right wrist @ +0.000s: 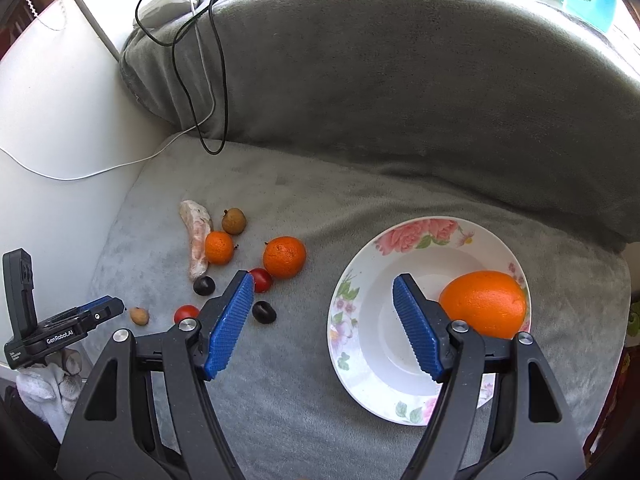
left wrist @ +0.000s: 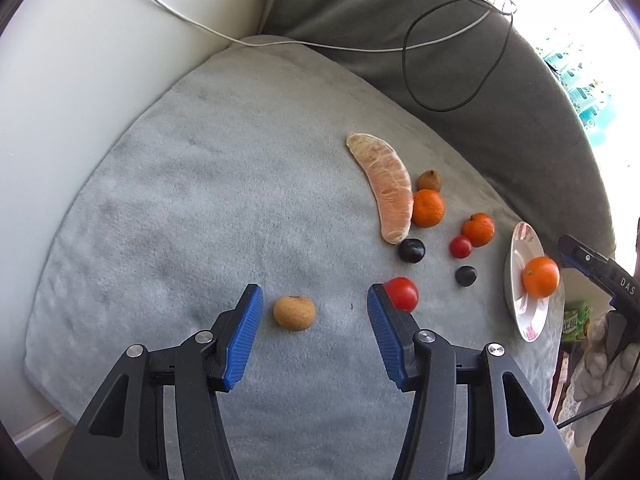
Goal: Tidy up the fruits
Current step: 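Close the left gripper on the brown fruit while the right gripper grasps a small tangerine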
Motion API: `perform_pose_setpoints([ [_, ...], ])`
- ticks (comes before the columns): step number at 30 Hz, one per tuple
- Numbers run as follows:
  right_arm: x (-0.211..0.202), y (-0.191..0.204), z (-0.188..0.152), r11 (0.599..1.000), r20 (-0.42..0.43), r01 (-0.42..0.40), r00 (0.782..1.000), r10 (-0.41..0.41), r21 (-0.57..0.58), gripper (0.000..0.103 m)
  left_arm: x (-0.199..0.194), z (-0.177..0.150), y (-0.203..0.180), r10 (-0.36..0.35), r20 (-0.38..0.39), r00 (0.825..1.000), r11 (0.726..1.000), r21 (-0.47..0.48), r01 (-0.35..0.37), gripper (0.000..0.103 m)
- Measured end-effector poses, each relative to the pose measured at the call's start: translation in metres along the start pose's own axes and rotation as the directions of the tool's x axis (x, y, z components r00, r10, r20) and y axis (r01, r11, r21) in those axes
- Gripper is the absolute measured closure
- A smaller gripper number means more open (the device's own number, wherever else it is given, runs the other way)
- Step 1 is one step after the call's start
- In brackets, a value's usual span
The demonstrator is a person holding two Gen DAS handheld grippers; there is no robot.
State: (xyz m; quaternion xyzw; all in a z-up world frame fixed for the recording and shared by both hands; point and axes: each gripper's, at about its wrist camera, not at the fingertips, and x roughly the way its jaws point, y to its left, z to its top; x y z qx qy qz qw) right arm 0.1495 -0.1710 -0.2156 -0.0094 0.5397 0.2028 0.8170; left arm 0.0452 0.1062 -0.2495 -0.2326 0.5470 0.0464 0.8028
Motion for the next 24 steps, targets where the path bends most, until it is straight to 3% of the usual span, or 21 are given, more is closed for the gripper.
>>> perform_pose_setpoints([
  [10, 0.034, 0.023, 0.016, 0.993, -0.046, 0.005, 0.999, -0.010, -0.121, 0.029, 0.014, -0.014, -0.003, 0.062, -0.021, 0.998, 0.995, 0.082, -0.060, 0.052],
  [24, 0.076, 0.037, 0.028, 0.983, -0.136, -0.020, 0.991, -0.005, -0.184, 0.050, 0.023, -0.017, -0.006, 0.054, -0.053, 0.997, 0.994, 0.094, -0.049, 0.063],
])
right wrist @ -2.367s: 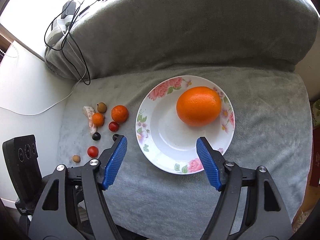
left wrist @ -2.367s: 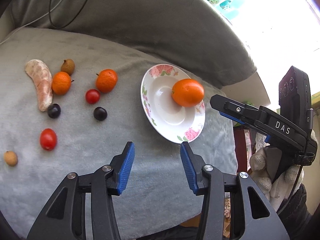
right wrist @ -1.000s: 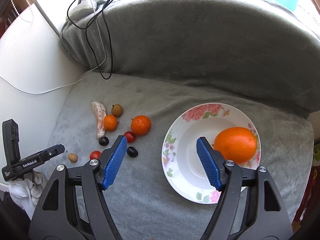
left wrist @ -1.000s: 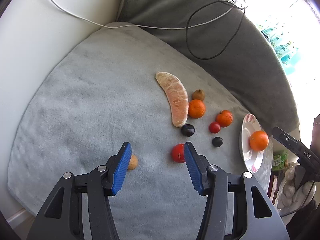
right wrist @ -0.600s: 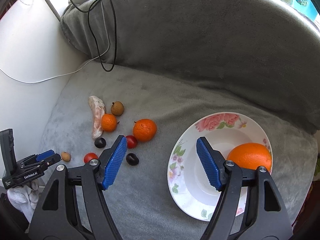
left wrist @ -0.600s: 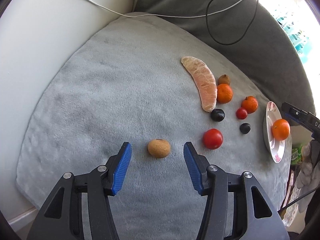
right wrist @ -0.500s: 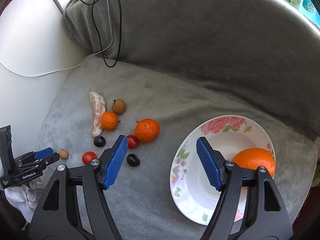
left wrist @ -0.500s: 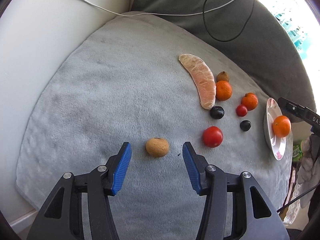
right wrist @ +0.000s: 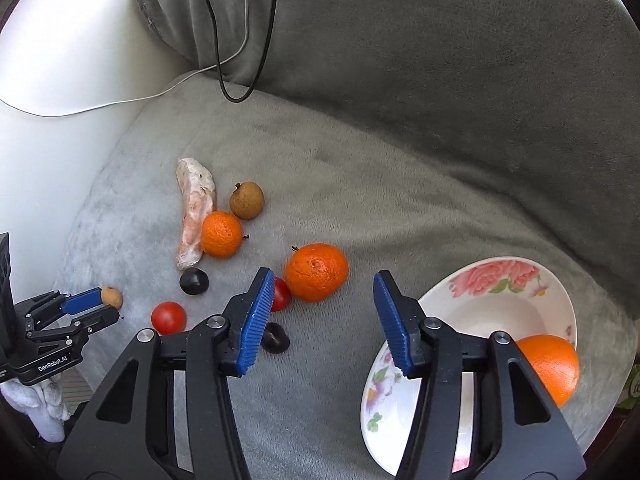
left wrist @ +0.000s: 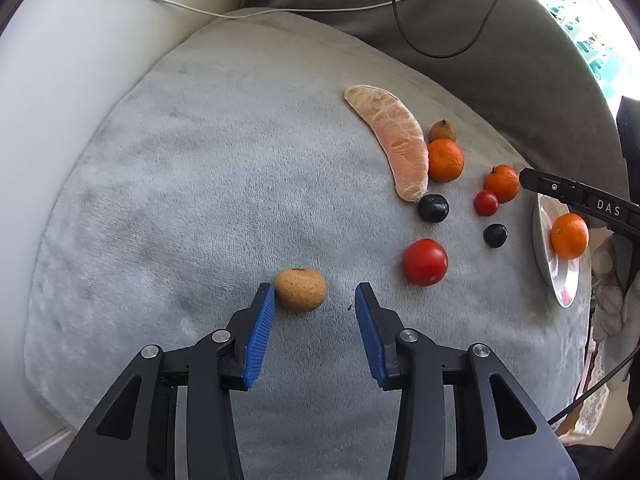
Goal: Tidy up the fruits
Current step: 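Close the left gripper on the brown fruit while the right gripper grasps a small tangerine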
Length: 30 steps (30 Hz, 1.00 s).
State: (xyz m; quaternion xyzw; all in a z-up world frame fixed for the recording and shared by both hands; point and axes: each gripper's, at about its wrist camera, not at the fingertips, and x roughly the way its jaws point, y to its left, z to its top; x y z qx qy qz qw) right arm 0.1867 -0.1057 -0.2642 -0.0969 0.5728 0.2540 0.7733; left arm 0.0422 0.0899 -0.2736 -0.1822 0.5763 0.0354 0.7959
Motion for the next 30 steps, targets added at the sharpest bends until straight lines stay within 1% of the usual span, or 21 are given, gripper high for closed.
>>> perform_pose_setpoints([
  [6, 0.014, 0.001, 0.006, 1.000, -0.030, 0.002, 1.000, -0.002, -0.008, 0.051, 0.006, 0.003, 0.001, 0.001, -0.004, 1.000, 1.000, -0.011, -0.001, 0.068],
  [8, 0.018, 0.001, 0.007, 1.000, -0.042, -0.004, 0.999, 0.004, -0.004, 0.055, 0.008, 0.003, 0.000, 0.000, -0.006, 1.000, 1.000, -0.011, 0.000, 0.070],
  [12, 0.026, 0.004, 0.009, 1.000, -0.061, 0.009, 0.998, -0.010, -0.016, 0.056, 0.012, 0.004, -0.002, 0.004, -0.006, 1.000, 1.000, -0.010, -0.004, 0.073],
  [14, 0.029, 0.005, 0.011, 1.000, -0.067, 0.006, 0.998, -0.007, -0.019, 0.058, 0.013, 0.003, -0.001, 0.001, -0.007, 1.000, 1.000, -0.017, -0.001, 0.077],
  [20, 0.033, 0.012, 0.014, 0.999, -0.069, 0.017, 0.997, -0.019, -0.037, 0.060, 0.018, 0.005, -0.003, -0.008, -0.001, 1.000, 1.000, -0.027, 0.007, 0.078],
  [26, 0.034, 0.013, 0.016, 0.999, -0.067, 0.016, 0.998, -0.019, -0.037, 0.061, 0.012, 0.002, 0.000, -0.013, 0.012, 1.000, 1.000, -0.029, 0.013, 0.078],
  [30, 0.028, 0.013, 0.012, 0.999, -0.058, 0.011, 0.998, -0.013, -0.031, 0.062, 0.006, 0.002, 0.002, -0.014, 0.023, 1.000, 1.000, -0.027, 0.015, 0.078],
])
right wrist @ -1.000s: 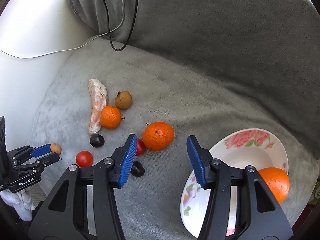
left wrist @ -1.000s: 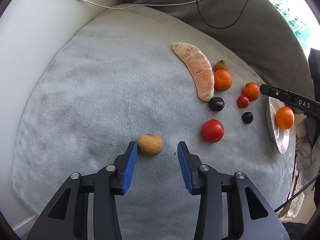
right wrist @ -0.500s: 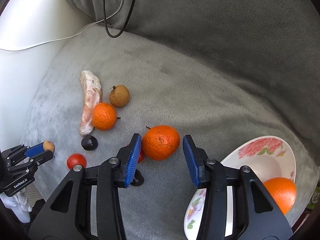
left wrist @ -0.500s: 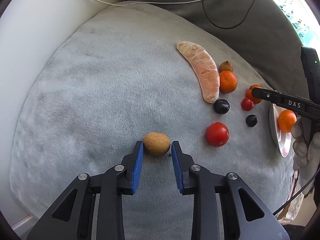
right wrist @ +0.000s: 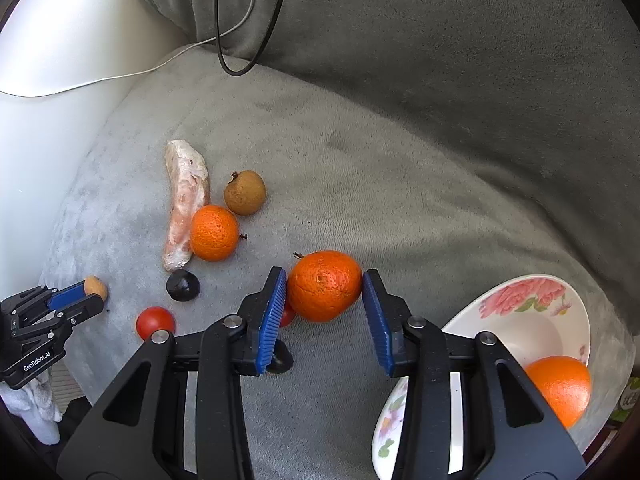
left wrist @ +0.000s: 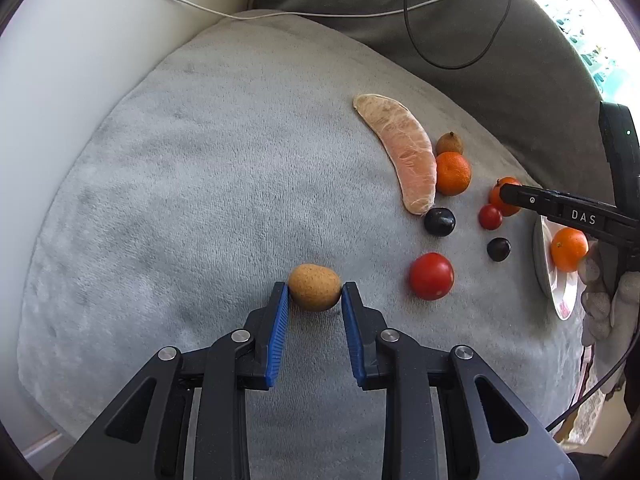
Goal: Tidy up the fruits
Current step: 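Close the left gripper on the brown fruit while the right gripper grasps a small tangerine, then carry the tangerine and brown fruit onto the plate and open both grippers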
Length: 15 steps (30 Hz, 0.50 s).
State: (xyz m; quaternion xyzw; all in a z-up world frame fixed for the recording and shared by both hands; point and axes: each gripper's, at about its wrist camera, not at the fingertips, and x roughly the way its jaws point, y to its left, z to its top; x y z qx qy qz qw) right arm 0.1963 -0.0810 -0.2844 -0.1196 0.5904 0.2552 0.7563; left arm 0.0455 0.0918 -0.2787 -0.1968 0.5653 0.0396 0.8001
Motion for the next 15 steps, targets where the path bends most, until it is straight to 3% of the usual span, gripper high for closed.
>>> perform_pose_setpoints([
  [15, -0.048, -0.012, -0.024, 0.997, 0.086, -0.033, 0.996, 0.027, 0.063, 0.062, -0.024, 0.007, -0.019, -0.042, 0.040, 0.998, 0.998, 0.044, 0.040, 0.078],
])
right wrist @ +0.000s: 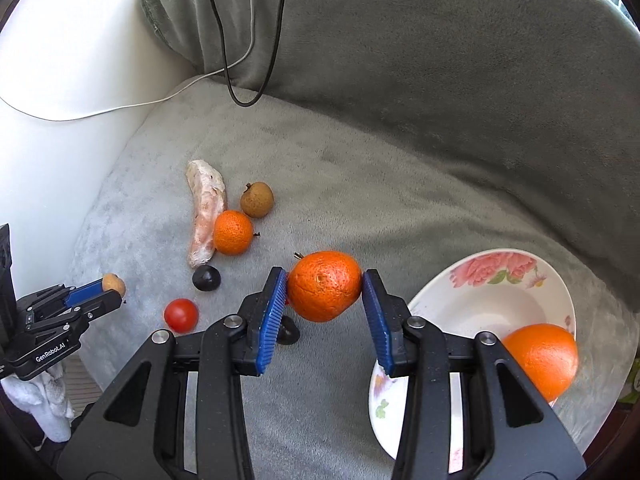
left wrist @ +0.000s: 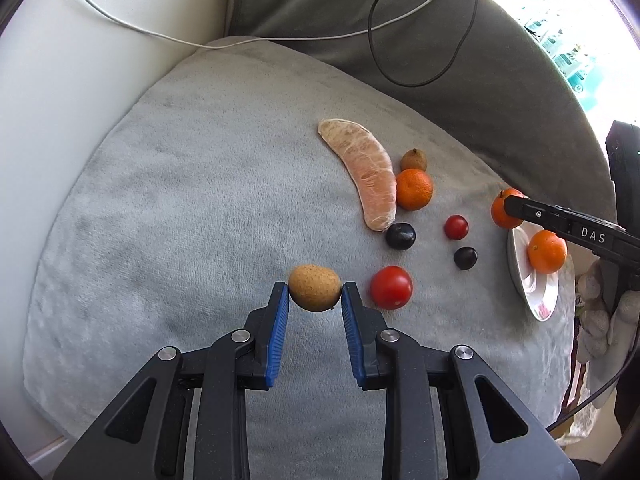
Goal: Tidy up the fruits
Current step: 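Carry the tangerine and brown fruit onto the plate and open both grippers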
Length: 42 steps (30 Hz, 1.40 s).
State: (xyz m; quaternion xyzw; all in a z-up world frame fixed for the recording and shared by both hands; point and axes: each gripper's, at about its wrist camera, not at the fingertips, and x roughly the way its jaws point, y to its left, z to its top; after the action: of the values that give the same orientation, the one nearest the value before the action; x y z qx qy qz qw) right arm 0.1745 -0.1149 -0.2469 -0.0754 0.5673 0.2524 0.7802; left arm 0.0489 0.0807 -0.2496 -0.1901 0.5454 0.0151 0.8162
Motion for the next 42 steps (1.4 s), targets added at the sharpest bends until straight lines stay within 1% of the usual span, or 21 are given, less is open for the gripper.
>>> perform_pose_setpoints([
  [9, -0.026, -0.022, -0.032, 0.997, 0.031, 0.024, 0.999, -0.027, 0.072, 0.062, -0.004, 0.007, -0.033, -0.051, 0.008, 0.999, 0.995, 0.080, 0.051, 0.078],
  [17, -0.049, -0.055, -0.065, 0.985, 0.050, 0.049, 0.997, -0.058, 0.163, 0.062, -0.003, 0.014, -0.072, -0.096, 0.001, 0.995, 0.979, 0.179, 0.094, 0.078],
  [24, -0.063, -0.076, -0.090, 0.971, 0.057, 0.078, 0.994, -0.093, 0.227, 0.062, 0.004, 0.018, -0.107, -0.127, -0.018, 0.992, 0.957, 0.262, 0.127, 0.078],
  [30, -0.068, -0.086, -0.108, 0.960, 0.056, 0.088, 0.993, -0.106, 0.267, 0.062, 0.009, 0.020, -0.134, -0.145, -0.035, 0.989, 0.936, 0.320, 0.148, 0.078],
  [36, -0.073, -0.093, -0.119, 0.949, 0.058, 0.095, 0.991, -0.118, 0.299, 0.062, 0.016, 0.024, -0.163, -0.161, -0.049, 0.986, 0.912, 0.374, 0.168, 0.078],
  [42, -0.075, -0.099, -0.123, 0.944, 0.054, 0.099, 0.991, -0.122, 0.313, 0.062, 0.026, 0.030, -0.190, -0.177, -0.063, 0.982, 0.888, 0.419, 0.187, 0.078],
])
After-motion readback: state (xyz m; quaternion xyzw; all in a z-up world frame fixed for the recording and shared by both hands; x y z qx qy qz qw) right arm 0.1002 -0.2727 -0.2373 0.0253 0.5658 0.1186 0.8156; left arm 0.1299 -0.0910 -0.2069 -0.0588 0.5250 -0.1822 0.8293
